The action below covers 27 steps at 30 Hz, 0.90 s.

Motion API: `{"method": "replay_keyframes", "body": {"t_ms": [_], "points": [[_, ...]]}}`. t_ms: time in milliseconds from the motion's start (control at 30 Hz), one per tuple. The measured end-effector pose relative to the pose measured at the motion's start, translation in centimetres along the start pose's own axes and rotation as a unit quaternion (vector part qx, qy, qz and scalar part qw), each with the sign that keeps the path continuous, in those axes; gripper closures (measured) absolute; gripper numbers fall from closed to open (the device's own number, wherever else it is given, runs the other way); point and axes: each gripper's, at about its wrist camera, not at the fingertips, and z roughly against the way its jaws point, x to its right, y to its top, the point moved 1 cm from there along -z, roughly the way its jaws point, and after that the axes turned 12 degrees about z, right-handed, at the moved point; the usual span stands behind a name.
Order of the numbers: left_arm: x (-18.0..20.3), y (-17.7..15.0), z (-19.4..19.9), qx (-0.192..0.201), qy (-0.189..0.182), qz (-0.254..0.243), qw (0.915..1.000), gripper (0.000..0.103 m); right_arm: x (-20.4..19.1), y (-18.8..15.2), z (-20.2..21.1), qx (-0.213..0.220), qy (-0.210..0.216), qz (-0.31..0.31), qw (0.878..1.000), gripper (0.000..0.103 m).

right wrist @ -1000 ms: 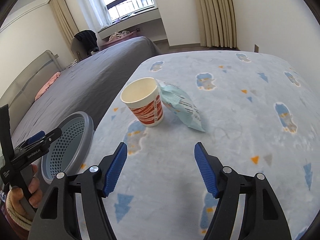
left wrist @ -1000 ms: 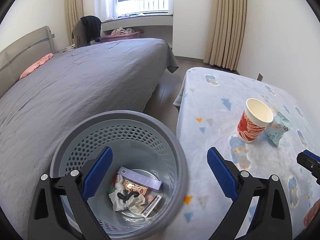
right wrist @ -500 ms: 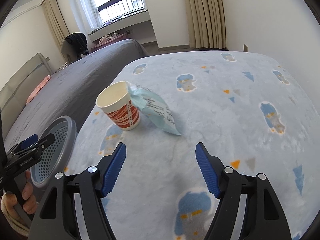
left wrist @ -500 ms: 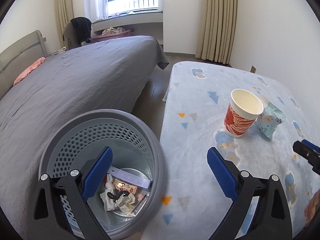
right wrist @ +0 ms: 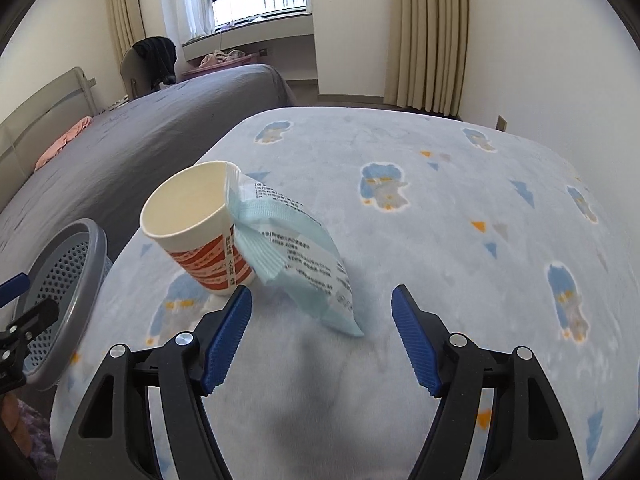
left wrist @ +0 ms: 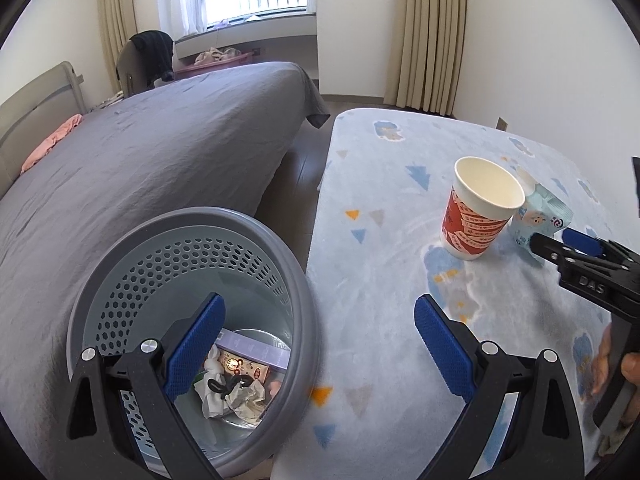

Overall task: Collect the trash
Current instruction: 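Grasp the snack bag with the right gripper while the left gripper grasps the paper cup rim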

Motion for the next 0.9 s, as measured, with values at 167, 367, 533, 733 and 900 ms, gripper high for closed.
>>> {"method": "replay_keyframes", "body": {"t_ms": [167,367,533,733,900], "points": [[0.4,-0.1,-0.5,-0.007,-0.002,-0.006,1.0000,0.009,-0.3,0.8,-1.9,-0.001,-0.014,0.013,1.000,0.034],[1.0,-0.3,-0.8,-0.012,-0.008,-0.013,0.9998,0.009,-0.6,1.3,-2.4,0.006,-0.017,0.026,1.000,0.057],[1.7,-0.1,-1.2,-0.019,-0.026,-0.006,0.9995,0.009,-0.1,0.9,-1.6,0.017,-0.012,0.015,1.000,0.057],[3.8,-0.1,-1.6,-0.017,-0.042,-0.008,0.9989,0.009,1.7,1.0,0.2,0.030,-0.011,-0.019,0.999,0.057],[6.5,-0.5,-2.2,-0.009,-0.051,-0.029,0.9982,0.009,3.3,0.7,1.5,0.037,-0.010,-0.043,0.998,0.057]]}}
